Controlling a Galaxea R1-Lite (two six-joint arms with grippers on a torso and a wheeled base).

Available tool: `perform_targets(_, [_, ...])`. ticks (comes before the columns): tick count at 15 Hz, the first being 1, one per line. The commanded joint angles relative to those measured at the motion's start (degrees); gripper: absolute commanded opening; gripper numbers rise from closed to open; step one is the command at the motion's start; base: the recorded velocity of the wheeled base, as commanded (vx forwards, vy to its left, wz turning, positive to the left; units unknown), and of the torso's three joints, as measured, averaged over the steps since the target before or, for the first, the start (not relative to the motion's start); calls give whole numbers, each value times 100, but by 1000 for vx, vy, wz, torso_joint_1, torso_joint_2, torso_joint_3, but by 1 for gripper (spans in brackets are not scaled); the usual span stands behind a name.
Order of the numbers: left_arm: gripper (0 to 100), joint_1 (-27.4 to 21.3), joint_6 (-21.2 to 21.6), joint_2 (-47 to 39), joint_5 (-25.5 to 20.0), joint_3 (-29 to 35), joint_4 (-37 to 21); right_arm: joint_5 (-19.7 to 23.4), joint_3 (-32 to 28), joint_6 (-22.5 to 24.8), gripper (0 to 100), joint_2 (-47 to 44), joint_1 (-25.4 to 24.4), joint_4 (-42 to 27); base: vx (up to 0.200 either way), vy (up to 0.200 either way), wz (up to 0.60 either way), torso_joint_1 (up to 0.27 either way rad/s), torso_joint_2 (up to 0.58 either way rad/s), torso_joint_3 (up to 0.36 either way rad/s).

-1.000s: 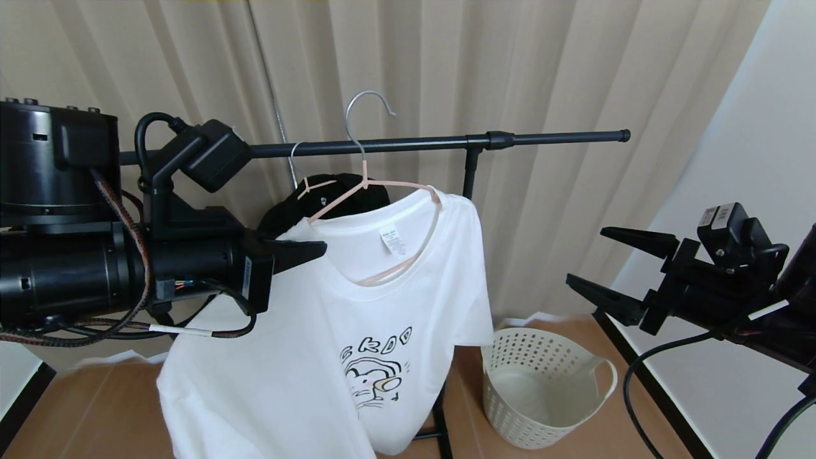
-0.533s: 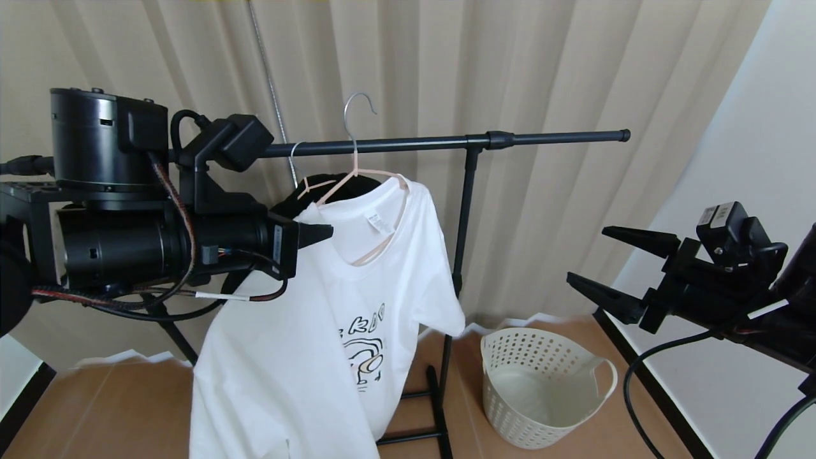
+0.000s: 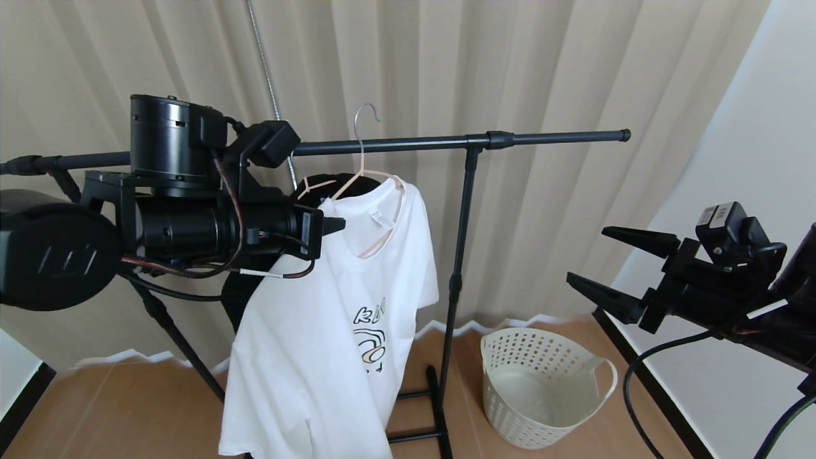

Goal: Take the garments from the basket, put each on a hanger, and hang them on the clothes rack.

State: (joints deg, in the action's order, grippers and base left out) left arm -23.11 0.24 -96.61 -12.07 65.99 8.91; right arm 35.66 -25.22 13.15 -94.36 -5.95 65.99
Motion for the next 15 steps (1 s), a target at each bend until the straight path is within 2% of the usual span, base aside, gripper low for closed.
perform_targets(1, [0, 26, -86, -446, 214, 318, 5, 3, 0, 3, 100, -13, -3, 2, 0, 0, 0, 0, 0, 0])
perform_targets(4, [0, 61, -306, -895, 539, 635, 14, 3, 0, 3, 100, -13, -3, 2, 0, 0, 0, 0, 0, 0])
perform_targets(15, [0, 70, -640, -1598, 618, 1399, 14, -6, 0, 3, 100, -30, -3, 11, 0, 0, 0, 0, 0, 0])
